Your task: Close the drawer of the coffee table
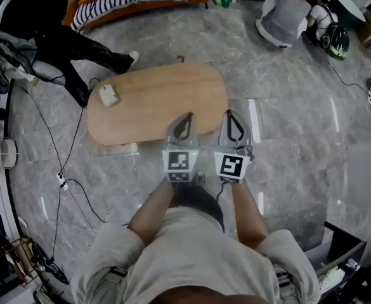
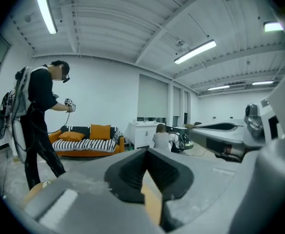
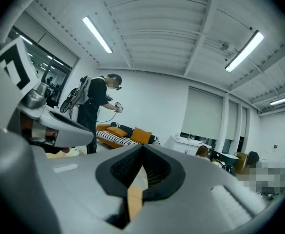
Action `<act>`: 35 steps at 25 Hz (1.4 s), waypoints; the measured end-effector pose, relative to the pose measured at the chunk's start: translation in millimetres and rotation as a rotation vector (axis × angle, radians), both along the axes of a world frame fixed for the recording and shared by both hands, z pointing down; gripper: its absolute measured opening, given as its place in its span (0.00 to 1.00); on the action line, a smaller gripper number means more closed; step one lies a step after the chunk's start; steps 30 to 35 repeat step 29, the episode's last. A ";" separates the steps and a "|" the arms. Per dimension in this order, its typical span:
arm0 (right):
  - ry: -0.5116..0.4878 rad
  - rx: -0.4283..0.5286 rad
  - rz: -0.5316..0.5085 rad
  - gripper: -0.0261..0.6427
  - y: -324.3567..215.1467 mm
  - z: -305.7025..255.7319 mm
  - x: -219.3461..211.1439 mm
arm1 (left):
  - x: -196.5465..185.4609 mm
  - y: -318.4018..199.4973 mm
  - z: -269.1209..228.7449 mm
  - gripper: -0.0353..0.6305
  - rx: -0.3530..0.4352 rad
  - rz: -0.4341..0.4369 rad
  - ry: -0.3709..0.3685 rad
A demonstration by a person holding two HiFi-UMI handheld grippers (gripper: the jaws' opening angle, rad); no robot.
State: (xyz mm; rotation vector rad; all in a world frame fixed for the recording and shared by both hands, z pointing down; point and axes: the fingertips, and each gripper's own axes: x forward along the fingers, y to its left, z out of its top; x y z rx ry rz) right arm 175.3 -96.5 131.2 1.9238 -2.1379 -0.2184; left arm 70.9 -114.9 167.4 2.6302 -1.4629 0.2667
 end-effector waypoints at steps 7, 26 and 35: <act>-0.038 0.044 0.011 0.05 27.1 -37.6 29.7 | 33.7 18.0 -43.2 0.09 0.087 0.039 0.014; 0.025 0.102 -0.005 0.05 37.6 -67.3 54.8 | 88.4 28.2 -79.4 0.09 0.175 0.112 0.023; 0.025 0.108 0.006 0.05 40.3 -72.0 61.2 | 95.1 30.2 -82.8 0.09 0.173 0.121 0.019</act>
